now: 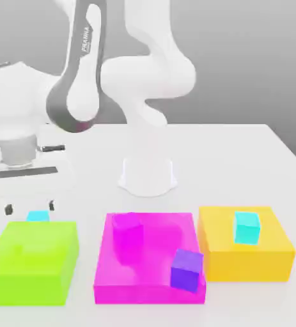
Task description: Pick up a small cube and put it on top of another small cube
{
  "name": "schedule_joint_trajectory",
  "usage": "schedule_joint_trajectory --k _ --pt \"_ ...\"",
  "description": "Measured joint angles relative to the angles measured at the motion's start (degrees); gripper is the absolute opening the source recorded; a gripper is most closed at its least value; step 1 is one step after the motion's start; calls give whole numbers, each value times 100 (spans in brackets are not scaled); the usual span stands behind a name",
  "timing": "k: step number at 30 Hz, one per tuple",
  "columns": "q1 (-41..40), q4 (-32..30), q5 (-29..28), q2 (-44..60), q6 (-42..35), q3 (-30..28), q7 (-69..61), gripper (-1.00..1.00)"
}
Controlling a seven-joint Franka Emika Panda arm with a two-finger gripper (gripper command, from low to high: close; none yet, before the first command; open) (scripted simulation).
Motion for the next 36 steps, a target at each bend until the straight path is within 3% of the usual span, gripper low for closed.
schedule_joint_trajectory --k 4,10,13,16,18,19,24,31,36 --pt "-559 -275 -765 174 301 -203 29 0" --pt "-1872 -138 -657 106 235 655 -96 0" --pt "-1531 -67 -448 123 221 1055 -240 0" --pt "-647 -10 -188 187 237 922 -424 0" --pt "-384 24 61 265 262 612 -602 0" --pt "-672 39 212 313 278 508 -710 0" --pt "-888 111 1070 638 401 772 -1331 0" --pt "-1494 222 2531 1289 697 1691 -2420 0" --pt "-2261 317 3559 1852 1081 2685 -3246 0"
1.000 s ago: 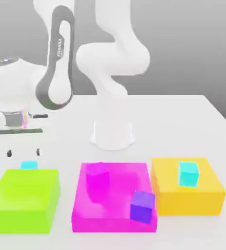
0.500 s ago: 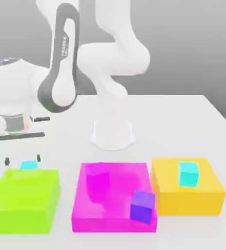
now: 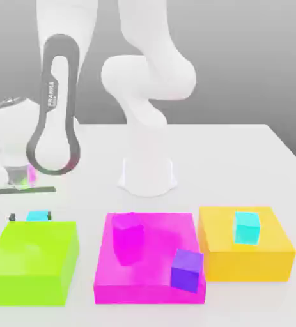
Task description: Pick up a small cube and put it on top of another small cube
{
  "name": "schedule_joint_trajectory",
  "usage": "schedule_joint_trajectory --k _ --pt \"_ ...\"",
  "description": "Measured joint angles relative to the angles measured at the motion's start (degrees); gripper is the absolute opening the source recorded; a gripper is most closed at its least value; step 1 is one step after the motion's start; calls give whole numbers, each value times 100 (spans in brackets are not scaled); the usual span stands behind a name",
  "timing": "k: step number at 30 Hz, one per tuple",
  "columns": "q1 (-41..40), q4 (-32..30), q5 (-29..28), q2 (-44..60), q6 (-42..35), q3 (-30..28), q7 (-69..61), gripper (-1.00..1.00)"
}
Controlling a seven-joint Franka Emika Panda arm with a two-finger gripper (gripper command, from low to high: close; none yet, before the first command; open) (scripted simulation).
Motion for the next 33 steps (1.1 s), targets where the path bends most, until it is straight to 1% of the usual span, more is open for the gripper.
schedule_joint_trajectory --k 1,6,7,8,10,14,19,23,26,29,33 --pt "-150 23 200 111 82 191 -173 -100" --pt "-150 23 201 111 66 190 -175 -100" --pt "-226 34 304 167 111 287 -262 -100" --pt "-176 27 245 131 82 225 -209 -100" --pt "65 -8 -75 -50 -52 -82 61 -100" --pt "561 -89 -936 -494 -329 -767 749 -100" --pt "1007 -171 -2012 -995 -578 -1450 1562 -100" --pt "1116 -227 -2805 -1323 -717 -1741 2144 -100" --pt "1109 -268 -3286 -1509 -794 -1843 2493 -100" --pt "1076 -313 -3662 -1640 -846 -1889 2763 -100" --pt "999 -388 -4029 -1733 -870 -1903 3022 -100"
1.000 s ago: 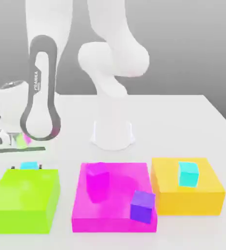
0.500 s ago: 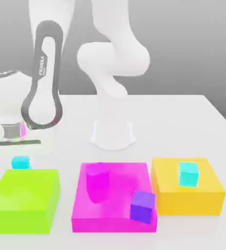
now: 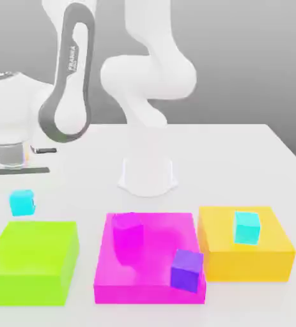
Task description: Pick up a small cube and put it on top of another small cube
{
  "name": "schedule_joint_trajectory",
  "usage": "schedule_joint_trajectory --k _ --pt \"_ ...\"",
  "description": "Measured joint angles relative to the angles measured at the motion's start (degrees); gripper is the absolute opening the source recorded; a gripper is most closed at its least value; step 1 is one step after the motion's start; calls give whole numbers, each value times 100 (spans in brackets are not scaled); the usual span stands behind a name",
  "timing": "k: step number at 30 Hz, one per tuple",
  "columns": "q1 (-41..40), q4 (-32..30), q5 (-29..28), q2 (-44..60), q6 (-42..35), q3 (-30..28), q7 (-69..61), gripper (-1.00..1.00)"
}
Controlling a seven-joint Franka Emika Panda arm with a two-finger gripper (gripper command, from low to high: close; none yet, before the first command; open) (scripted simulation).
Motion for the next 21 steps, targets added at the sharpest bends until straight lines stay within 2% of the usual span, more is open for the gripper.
schedule_joint_trajectory --k 8,11,21 --pt "-99 -229 -434 62 112 -26 289 -100" --pt "-100 138 -729 141 -189 56 499 -100" --pt "2303 993 -572 -77 -1408 1201 -2254 -100"
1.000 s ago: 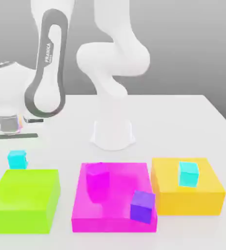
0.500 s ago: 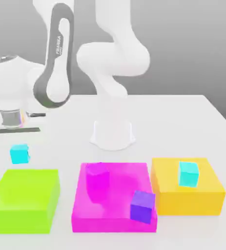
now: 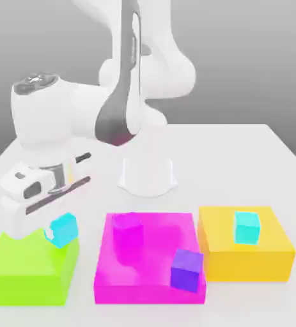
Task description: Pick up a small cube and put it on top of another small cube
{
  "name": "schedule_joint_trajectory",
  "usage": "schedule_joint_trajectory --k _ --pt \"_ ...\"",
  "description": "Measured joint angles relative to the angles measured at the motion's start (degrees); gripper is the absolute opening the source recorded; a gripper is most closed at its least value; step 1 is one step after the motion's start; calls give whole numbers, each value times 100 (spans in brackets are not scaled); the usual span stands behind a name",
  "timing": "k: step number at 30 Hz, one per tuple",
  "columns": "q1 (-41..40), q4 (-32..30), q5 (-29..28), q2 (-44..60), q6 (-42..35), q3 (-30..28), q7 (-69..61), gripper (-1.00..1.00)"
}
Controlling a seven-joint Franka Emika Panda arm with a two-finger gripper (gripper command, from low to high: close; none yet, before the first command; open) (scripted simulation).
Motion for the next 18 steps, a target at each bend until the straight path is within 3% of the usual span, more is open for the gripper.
schedule_joint_trajectory --k 8,15,16,18 --pt "1485 388 -283 -383 -661 705 -2220 -100" --pt "1683 302 179 385 197 748 -2981 -100" --pt "1673 289 217 467 287 751 -3011 100" --pt "1674 289 217 467 287 751 -3011 100"
